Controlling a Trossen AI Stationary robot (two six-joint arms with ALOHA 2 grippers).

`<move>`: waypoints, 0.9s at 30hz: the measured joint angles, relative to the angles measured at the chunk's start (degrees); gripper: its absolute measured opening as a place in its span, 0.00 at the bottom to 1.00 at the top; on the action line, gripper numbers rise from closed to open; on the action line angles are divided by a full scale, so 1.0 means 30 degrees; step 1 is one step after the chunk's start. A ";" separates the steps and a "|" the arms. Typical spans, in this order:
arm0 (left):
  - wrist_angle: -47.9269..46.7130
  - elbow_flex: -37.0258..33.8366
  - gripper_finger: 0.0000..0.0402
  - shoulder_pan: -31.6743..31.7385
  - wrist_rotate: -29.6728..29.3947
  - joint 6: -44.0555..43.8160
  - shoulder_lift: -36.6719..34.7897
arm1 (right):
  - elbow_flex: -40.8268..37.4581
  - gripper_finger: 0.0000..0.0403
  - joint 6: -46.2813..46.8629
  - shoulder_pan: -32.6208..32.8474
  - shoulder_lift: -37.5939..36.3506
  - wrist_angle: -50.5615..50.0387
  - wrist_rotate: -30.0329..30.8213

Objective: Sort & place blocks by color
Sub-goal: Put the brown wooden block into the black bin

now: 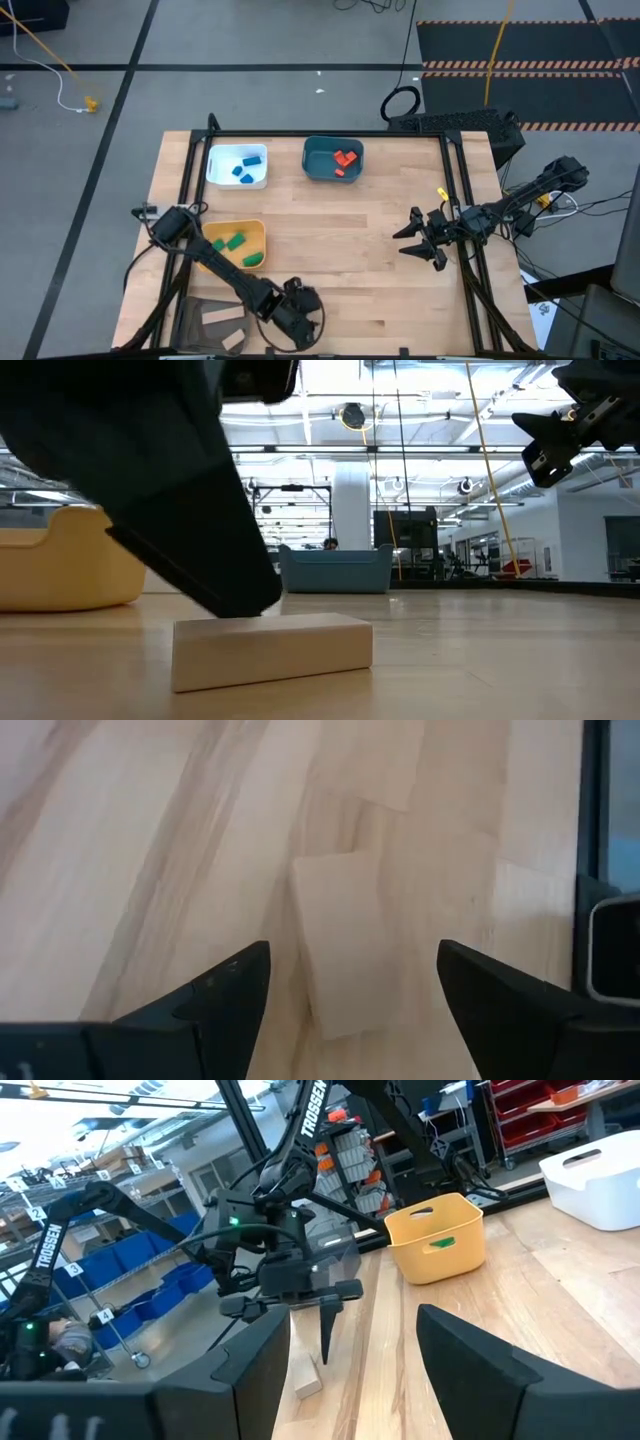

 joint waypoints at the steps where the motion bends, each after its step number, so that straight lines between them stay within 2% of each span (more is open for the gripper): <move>1: 0.0014 -0.0007 0.71 -0.0036 -0.0144 0.0592 0.0014 | 0.0000 0.52 -0.0002 -0.0001 0.0000 0.0002 -0.0007; 8: 0.0017 0.0000 0.71 -0.0247 -0.0385 0.3651 0.0272 | -0.0007 0.52 -0.0002 -0.0006 -0.0002 0.0002 -0.0007; 14: 0.0012 0.0008 0.71 -0.0365 -0.1384 0.5509 0.0873 | -0.0007 0.52 -0.0002 -0.0006 -0.0006 0.0007 -0.0007; 19: 0.0043 0.0008 0.71 -0.0234 -0.1391 0.5583 0.0882 | -0.0007 0.52 -0.0001 -0.0006 0.0000 -0.0013 -0.0006; 23: 0.0058 0.0008 0.71 -0.0120 -0.1342 0.4506 0.0852 | 0.0000 0.52 -0.0002 -0.0004 0.0000 -0.0009 -0.0007; 27: -0.0005 0.0008 0.64 -0.0073 -0.1149 0.4205 0.0844 | 0.0000 0.52 -0.0001 -0.0005 0.0000 -0.0006 -0.0007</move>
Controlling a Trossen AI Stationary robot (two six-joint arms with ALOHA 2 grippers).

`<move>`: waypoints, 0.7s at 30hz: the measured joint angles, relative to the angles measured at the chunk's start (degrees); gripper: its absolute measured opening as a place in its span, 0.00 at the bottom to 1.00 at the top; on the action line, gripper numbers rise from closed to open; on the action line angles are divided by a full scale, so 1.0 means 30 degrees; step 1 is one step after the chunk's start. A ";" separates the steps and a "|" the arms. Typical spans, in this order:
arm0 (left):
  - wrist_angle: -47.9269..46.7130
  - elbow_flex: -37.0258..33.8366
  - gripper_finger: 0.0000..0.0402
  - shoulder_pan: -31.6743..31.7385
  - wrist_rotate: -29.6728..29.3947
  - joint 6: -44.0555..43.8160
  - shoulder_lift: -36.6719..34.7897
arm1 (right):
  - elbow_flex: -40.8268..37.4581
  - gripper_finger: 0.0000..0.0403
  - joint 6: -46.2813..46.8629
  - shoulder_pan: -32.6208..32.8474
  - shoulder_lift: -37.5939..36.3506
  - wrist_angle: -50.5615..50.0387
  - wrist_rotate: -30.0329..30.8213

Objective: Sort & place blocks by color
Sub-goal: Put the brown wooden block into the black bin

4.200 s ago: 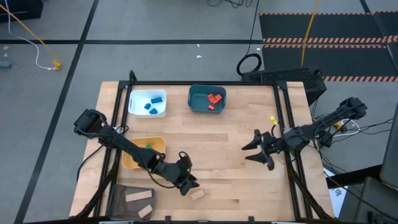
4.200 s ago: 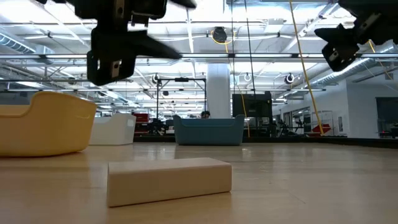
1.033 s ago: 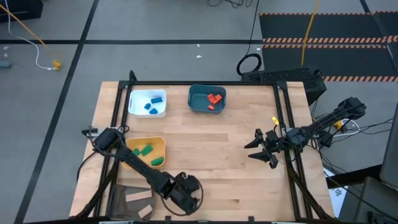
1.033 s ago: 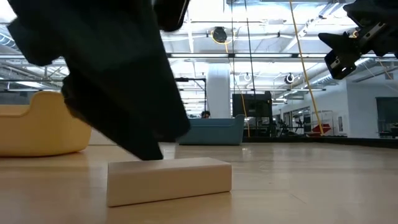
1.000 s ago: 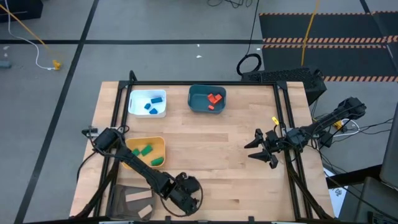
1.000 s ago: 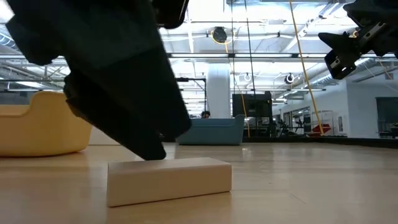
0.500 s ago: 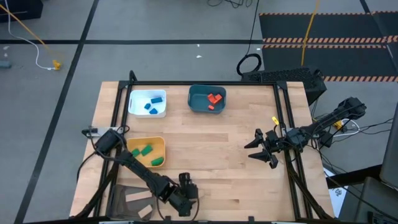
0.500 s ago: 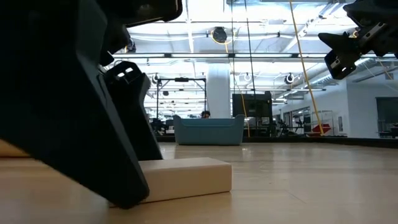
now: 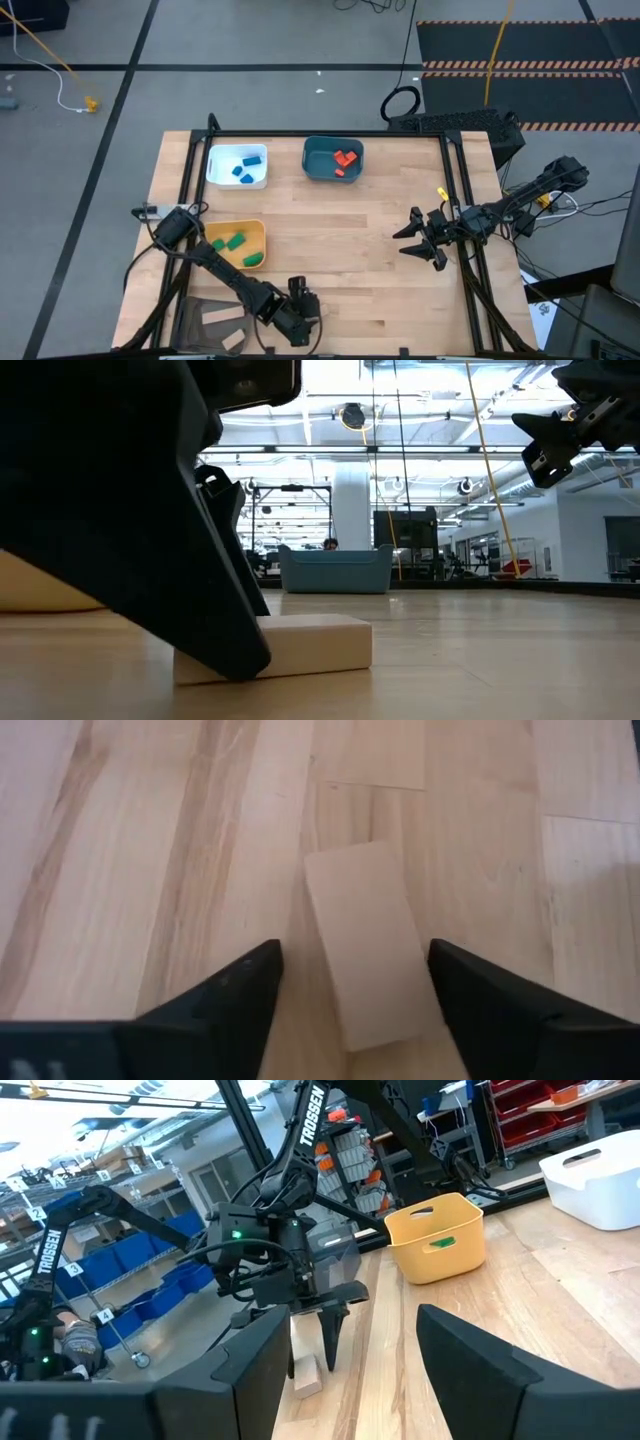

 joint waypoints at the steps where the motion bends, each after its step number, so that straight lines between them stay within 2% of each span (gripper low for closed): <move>1: -0.0016 0.0003 0.61 0.0021 -0.0002 -0.0029 0.0000 | 0.0000 0.52 0.0007 0.0000 0.0000 0.0000 0.0000; 7: 0.0083 0.0000 0.34 0.0153 0.0141 -0.0021 0.0000 | 0.0000 0.52 0.0006 0.0003 0.0000 0.0000 0.0001; 8: 0.0192 0.0000 0.33 0.0167 0.0173 -0.0019 0.0000 | 0.0000 0.52 0.0001 0.0000 0.0000 0.0000 0.0002; 14: 0.0704 -0.0022 0.33 0.0424 0.0795 -0.0082 -0.0401 | 0.0000 0.52 0.0007 0.0003 -0.0007 0.0007 0.0000; 18: 0.1009 -0.0015 0.33 0.0475 0.0764 0.0572 -0.1644 | 0.0000 0.52 0.0004 0.0006 -0.0005 0.0007 0.0000; 21: 0.0170 -0.0017 0.37 0.0467 0.0435 0.0901 -0.2498 | 0.0000 0.52 0.0003 0.0006 -0.0007 0.0007 0.0000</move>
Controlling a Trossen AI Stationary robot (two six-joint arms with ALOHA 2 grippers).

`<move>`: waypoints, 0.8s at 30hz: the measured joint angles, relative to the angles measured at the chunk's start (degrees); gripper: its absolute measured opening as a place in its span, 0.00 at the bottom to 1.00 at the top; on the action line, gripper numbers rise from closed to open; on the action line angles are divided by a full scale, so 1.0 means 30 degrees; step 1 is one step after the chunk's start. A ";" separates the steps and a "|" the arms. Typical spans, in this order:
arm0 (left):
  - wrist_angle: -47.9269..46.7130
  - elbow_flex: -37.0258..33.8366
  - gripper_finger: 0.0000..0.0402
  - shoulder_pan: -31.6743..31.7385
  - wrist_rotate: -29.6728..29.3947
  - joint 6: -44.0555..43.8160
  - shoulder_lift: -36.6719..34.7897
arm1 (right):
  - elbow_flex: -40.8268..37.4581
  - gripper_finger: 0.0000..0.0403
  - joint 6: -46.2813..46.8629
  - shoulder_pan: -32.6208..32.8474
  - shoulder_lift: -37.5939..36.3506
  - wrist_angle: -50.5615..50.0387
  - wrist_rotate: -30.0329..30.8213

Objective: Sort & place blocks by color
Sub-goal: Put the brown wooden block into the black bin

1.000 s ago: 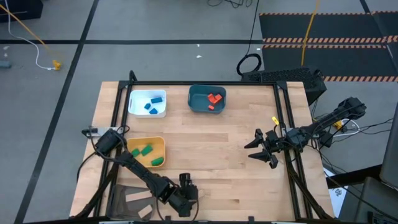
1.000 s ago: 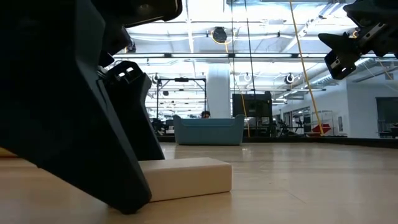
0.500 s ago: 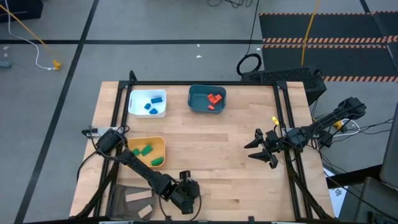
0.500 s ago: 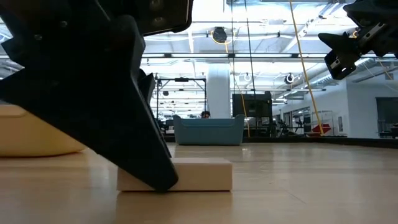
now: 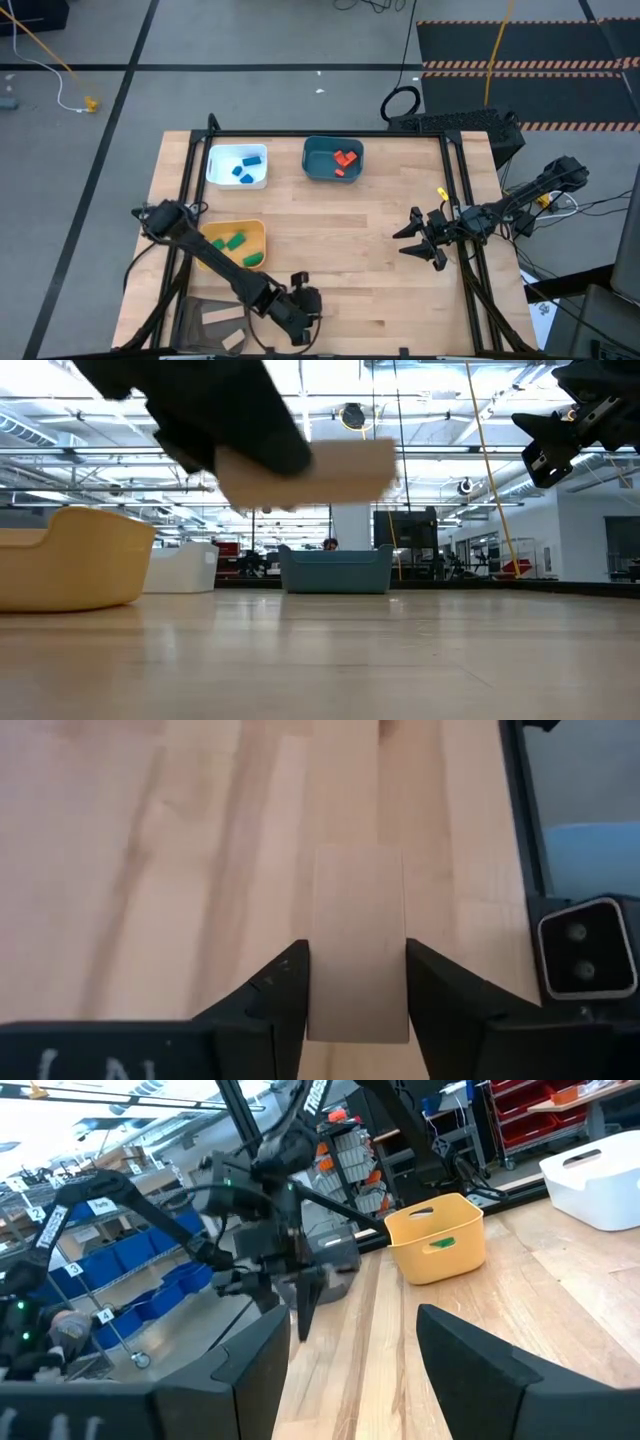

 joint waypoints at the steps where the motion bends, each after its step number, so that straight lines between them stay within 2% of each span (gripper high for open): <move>1: -0.0520 -0.0005 0.37 0.0002 -0.0060 -0.0014 -0.0338 | 0.0000 0.52 0.0004 -0.0007 0.0007 -0.0007 0.0000; 6: -0.4176 -0.0005 0.35 0.0000 -0.0157 -0.1558 -0.2407 | 0.0000 0.52 0.0004 -0.0004 0.0004 -0.0007 0.0000; 14: -0.9339 0.0003 0.34 -0.1017 -0.0076 -0.6329 -0.6206 | 0.0000 0.52 -0.0003 -0.0004 0.0007 -0.0005 0.0005; 19: -1.0995 0.0003 0.37 -0.2685 0.0179 -1.0689 -0.7530 | 0.0007 0.52 0.0002 -0.0003 0.0007 -0.0003 0.0007; 24: -1.2412 0.0003 0.35 -0.4662 0.0944 -1.6018 -0.7914 | 0.0007 0.52 -0.0003 -0.0007 0.0007 0.0000 0.0000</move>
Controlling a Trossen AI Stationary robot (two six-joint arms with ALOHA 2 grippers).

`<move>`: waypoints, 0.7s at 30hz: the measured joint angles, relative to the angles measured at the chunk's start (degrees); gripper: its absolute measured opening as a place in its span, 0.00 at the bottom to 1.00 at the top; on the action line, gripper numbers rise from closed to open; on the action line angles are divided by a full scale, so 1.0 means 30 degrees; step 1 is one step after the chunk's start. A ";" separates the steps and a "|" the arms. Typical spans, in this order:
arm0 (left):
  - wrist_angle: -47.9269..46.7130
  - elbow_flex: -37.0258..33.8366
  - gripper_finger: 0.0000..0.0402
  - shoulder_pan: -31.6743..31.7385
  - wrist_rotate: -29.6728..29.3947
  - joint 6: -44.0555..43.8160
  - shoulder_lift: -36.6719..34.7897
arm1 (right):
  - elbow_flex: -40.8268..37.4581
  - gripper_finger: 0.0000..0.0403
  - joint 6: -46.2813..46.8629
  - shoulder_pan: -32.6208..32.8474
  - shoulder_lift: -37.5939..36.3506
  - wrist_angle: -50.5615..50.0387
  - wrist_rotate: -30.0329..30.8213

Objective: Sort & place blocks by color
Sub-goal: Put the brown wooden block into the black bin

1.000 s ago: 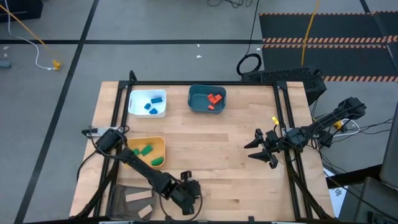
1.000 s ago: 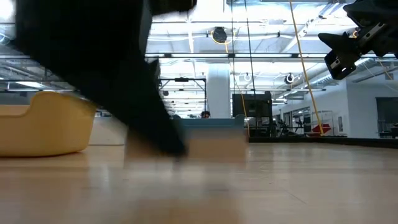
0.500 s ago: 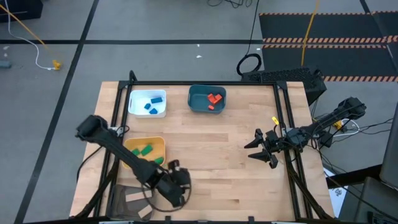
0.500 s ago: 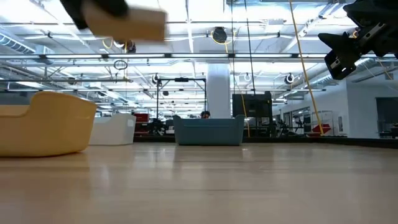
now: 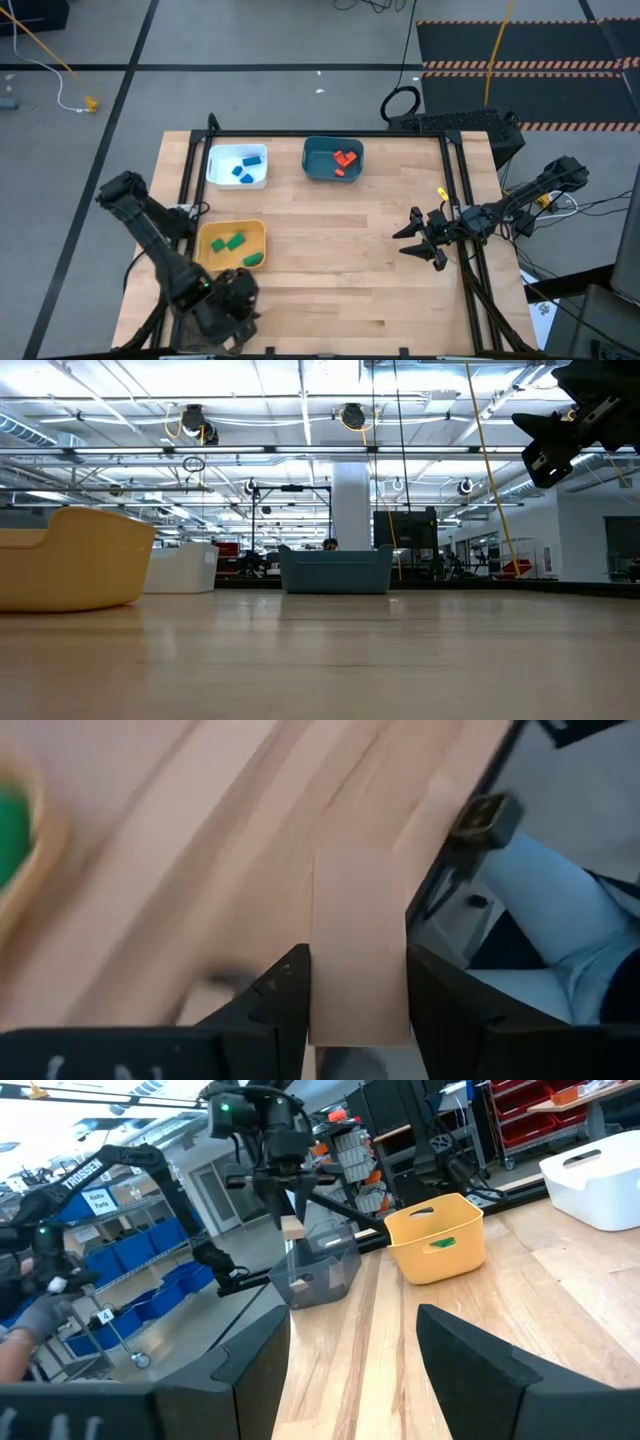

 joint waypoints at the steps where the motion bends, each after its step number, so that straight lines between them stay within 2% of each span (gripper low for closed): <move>1: -0.0387 0.0000 0.35 -0.0380 0.0083 -0.1098 -0.0028 | 0.0000 0.52 0.0000 0.0000 0.0000 0.0000 0.0007; 7: -0.1224 0.0000 0.36 -0.2267 0.0643 -0.6293 -0.0036 | -0.0007 0.52 0.0000 0.0004 0.0000 -0.0003 0.0004; 14: -0.1402 0.0000 0.36 -0.3560 0.0796 -0.9168 -0.0036 | 0.0000 0.52 0.0007 0.0000 0.0000 -0.0007 0.0000; 21: -0.1407 -0.0436 0.36 -0.3964 0.2038 -1.2358 0.0978 | 0.0000 0.52 0.0000 0.0007 -0.0007 -0.0007 0.0007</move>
